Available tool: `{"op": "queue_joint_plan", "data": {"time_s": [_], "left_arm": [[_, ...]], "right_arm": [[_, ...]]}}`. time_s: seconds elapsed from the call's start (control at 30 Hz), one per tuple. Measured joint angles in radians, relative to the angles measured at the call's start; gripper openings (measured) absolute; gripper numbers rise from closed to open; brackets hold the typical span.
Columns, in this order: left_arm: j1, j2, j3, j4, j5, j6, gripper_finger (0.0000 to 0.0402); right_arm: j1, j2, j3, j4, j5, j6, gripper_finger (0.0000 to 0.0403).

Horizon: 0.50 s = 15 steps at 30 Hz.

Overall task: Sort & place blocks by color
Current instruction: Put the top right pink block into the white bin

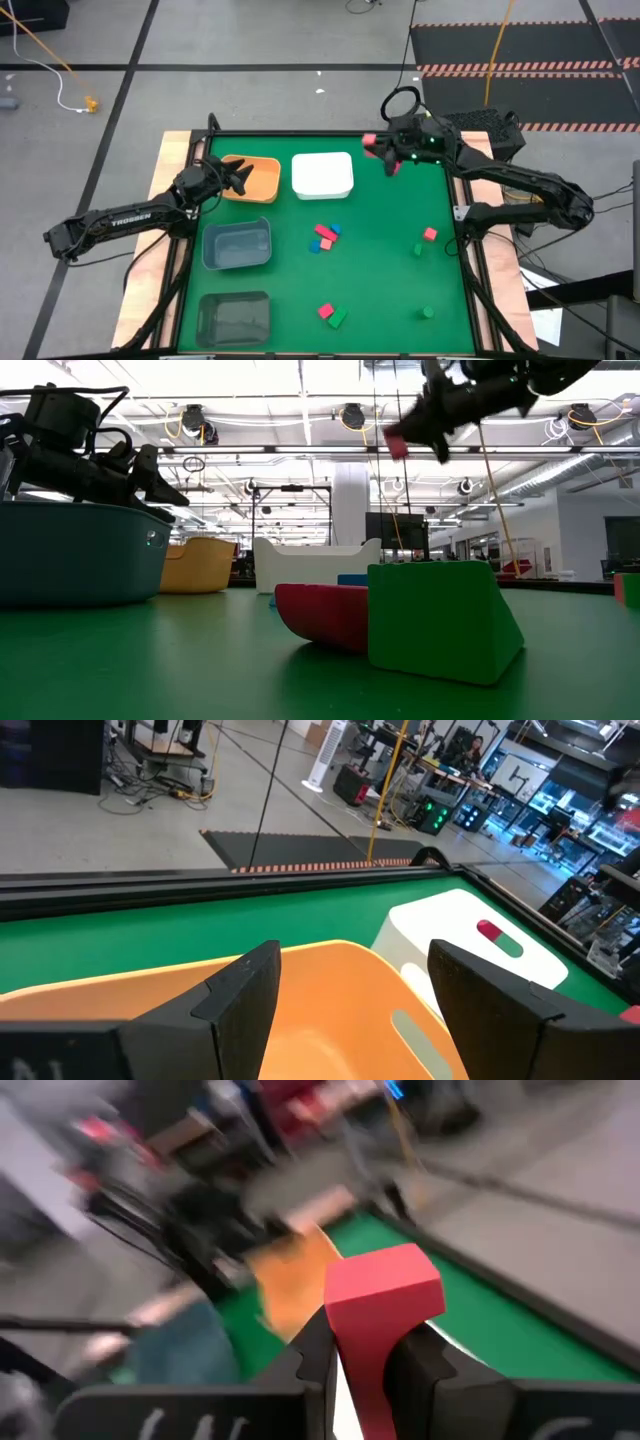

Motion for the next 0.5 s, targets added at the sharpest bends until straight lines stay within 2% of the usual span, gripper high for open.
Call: {"op": "queue_joint_plan", "data": {"time_s": [0.1,0.33,0.5], "left_arm": [[0.0,0.0,0.0,0.0,0.0,0.0,0.0255],[0.0,0.0,0.0,0.0,0.0,0.0,0.0255],[0.0,0.0,0.0,0.0,0.0,0.0,0.0255]], "right_arm": [[0.058,0.066,-0.002,0.148,0.019,0.013,0.0041],[0.124,0.258,-0.004,0.324,0.082,0.049,0.0041],[0.145,0.343,-0.004,0.345,0.078,0.058,0.0041]]}}
